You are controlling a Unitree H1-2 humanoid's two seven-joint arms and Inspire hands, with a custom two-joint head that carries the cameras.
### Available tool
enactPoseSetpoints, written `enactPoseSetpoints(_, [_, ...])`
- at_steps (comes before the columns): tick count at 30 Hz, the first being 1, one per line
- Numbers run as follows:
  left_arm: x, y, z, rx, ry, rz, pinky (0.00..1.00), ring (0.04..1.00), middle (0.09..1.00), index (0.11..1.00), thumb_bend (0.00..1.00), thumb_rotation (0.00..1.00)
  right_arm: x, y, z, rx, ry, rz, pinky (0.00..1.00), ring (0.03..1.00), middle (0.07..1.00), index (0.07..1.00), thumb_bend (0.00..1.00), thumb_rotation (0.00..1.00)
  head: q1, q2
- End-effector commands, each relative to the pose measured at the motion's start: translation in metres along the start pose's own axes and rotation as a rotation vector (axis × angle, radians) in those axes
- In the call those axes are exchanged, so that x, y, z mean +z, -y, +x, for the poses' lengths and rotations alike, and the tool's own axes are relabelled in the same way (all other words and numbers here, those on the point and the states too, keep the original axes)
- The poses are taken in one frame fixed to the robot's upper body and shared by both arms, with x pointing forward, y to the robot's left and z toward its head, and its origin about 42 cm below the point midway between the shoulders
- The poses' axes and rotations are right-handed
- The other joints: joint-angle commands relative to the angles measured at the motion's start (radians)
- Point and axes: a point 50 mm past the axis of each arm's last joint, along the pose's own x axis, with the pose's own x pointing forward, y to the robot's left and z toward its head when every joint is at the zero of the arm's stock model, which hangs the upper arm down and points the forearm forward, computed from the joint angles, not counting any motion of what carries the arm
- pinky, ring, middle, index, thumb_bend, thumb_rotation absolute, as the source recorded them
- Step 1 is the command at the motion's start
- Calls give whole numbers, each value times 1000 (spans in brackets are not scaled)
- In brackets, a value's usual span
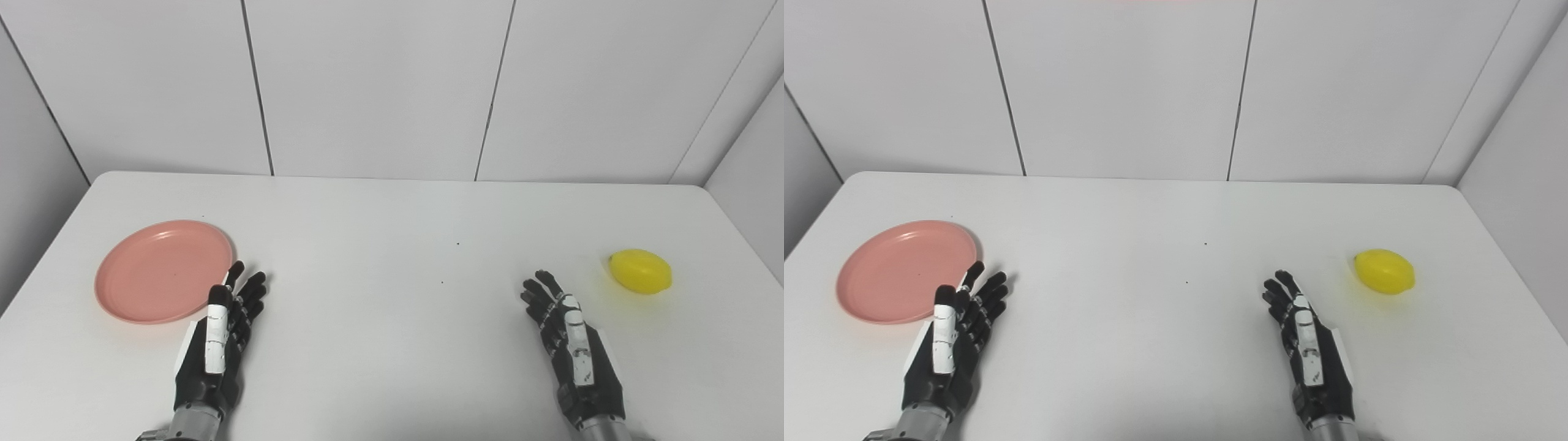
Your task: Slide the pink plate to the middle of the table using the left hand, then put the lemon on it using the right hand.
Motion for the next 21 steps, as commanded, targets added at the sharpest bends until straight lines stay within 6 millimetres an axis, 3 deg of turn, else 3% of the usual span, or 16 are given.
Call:
enactPoseSetpoints(1, [2,0,1,-11,-3,3,970,937,912,957,849,1000,4,-2,2,15,3,1,954,895,878,900,671,1000,0,-1])
enactPoseSetpoints(21, [1,0,2,-13,-1,3,970,936,914,958,849,1000,3,-2,3,14,2,-1,951,897,877,895,660,1000,0,-1])
